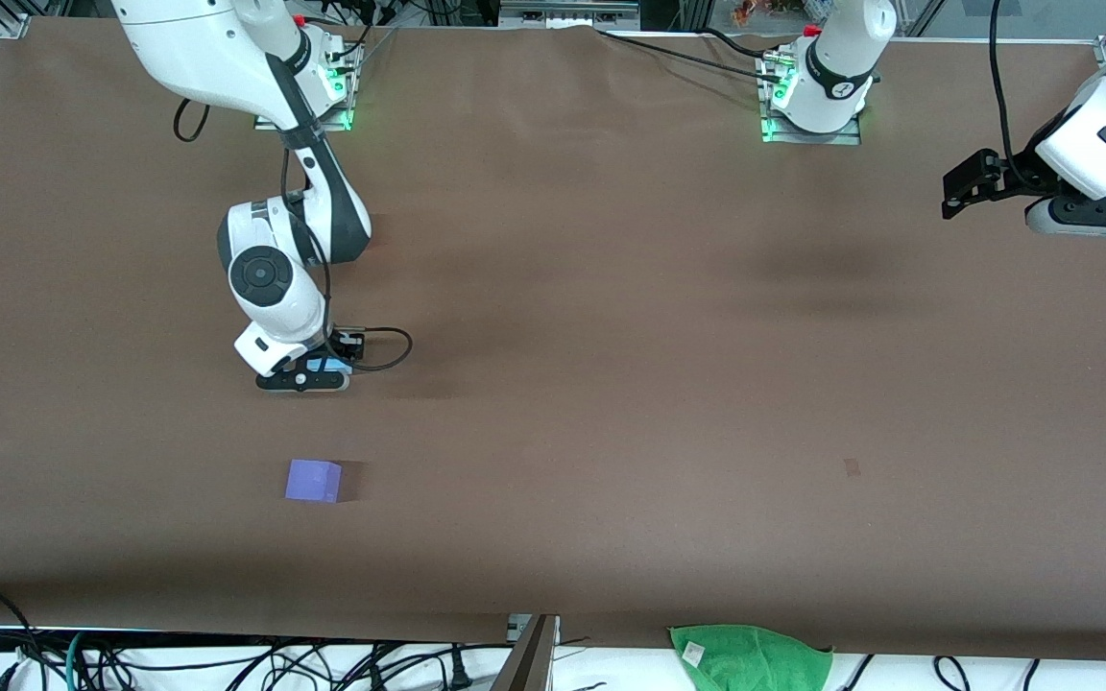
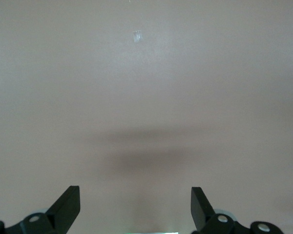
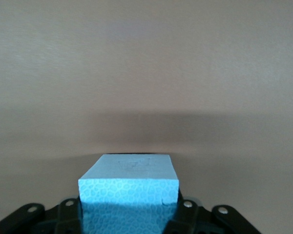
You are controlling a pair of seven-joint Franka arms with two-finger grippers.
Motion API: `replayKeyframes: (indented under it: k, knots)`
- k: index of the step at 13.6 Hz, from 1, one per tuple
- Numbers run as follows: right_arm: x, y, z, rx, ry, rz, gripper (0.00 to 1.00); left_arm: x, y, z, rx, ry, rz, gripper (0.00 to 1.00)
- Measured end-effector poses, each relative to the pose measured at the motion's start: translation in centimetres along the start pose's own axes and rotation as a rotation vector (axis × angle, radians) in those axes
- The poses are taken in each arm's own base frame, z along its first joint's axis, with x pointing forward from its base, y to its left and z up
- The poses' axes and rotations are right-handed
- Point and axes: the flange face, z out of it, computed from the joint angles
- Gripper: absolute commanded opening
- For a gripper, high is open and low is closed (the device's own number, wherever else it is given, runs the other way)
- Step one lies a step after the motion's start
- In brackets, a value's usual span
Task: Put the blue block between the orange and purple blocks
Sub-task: 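Carry the blue cube with the right gripper toward the orange cube, then lower the blue cube between the orange and purple cubes, open the right gripper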
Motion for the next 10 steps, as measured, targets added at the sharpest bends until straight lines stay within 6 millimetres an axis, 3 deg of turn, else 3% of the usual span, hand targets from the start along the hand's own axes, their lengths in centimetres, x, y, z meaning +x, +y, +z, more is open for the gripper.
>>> replayKeyframes:
  k: [3,5,7,10]
  knots:
    - [0.1,0.5,0.0,0.006,0.016,0.009,1.00,0.0,0.1,0.0,0.000,0.000,0.001,1.00]
    - [0.4,0.5,-1.6,0.017,0.035,0.012,1.00,0.0,0.1,0.0,0.000,0.000,0.002,1.00]
    - [1.3,0.6,-5.0,0.025,0.029,0.018,1.00,0.0,0.1,0.0,0.000,0.001,0.002,1.00]
    - [2.9,0.8,-13.6,0.036,-0.020,0.030,1.00,0.0,0.2,0.0,0.001,0.001,0.004,1.00]
